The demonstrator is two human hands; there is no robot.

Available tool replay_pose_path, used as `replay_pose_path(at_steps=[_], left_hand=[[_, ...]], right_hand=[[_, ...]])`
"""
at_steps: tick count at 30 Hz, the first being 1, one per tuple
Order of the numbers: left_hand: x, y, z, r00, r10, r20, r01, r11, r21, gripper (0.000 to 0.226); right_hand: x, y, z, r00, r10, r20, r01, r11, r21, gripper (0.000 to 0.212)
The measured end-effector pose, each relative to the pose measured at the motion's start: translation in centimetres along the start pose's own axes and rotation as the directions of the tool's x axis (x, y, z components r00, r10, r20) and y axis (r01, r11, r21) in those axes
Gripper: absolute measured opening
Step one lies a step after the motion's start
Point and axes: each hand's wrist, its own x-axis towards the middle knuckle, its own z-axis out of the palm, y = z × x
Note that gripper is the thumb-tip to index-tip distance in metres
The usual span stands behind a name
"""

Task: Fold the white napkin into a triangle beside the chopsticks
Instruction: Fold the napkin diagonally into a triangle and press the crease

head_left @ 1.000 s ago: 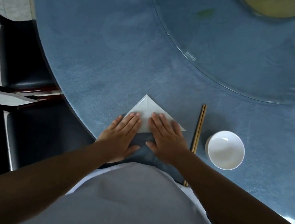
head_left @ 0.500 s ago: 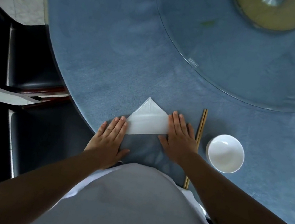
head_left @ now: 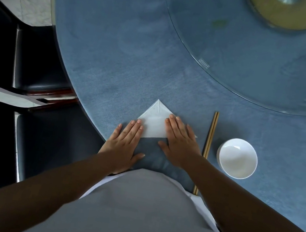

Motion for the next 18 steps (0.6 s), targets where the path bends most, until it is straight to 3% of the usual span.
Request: replay_pose_path(at_steps=[11, 18], left_hand=[[-3.1, -2.5, 0.8, 0.998, -0.043, 0.039, 0.043, 0.999, 0.011, 0.081], [-4.4, -2.5, 0.9, 0.989, -0.146, 0.033, 0.149, 0.984, -0.095, 0.086]], right_hand=[[0.0, 0.7, 0.2, 0.989, 0.144, -0.036, -0.142, 0.988, 0.055, 0.080], [-0.6, 0.8, -0.4, 0.972, 0.235, -0.030, -0.231, 0.968, 0.101, 0.081]])
